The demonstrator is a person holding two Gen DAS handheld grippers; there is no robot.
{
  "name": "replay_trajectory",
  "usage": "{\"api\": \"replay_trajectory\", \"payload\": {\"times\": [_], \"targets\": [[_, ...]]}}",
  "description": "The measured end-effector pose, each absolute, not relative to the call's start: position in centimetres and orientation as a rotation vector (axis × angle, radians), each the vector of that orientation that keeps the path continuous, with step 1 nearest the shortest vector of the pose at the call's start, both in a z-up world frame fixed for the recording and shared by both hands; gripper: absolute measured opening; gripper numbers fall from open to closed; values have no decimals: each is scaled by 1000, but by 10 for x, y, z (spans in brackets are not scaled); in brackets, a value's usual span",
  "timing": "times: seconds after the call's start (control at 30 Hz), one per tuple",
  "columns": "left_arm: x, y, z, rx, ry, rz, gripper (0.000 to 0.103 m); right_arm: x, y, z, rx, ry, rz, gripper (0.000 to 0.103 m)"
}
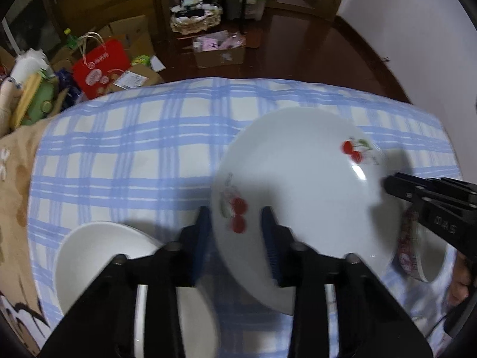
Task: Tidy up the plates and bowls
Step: 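Close the left gripper on the plate rim while the right gripper closes on the opposite rim, then lift the third cherry plate with both grippers and carry it to the plate stack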
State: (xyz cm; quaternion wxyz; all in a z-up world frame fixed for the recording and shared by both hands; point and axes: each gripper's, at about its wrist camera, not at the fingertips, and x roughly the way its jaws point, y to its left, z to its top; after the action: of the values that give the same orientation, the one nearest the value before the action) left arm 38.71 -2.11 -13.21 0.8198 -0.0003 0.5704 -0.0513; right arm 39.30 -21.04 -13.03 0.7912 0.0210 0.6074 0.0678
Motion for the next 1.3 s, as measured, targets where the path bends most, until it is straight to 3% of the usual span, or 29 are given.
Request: {"api": "replay_trajectory", "payload": {"times": [0.23, 0.43, 0.73, 1.3], "targets": [[391, 2, -131, -181, 1202, -152, 22, 392, -208, -132, 72, 1321, 134, 11], [390, 2, -129, -180, 1183, -162, 21, 388, -211, -130, 112, 1294, 120, 11], [389, 5, -121, -173, 1186, -156, 6, 383, -213, -126, 132, 1277, 84, 11], [388, 22, -102, -220, 1148, -162, 5, 381, -213, -114, 208, 1207, 90, 8]]}}
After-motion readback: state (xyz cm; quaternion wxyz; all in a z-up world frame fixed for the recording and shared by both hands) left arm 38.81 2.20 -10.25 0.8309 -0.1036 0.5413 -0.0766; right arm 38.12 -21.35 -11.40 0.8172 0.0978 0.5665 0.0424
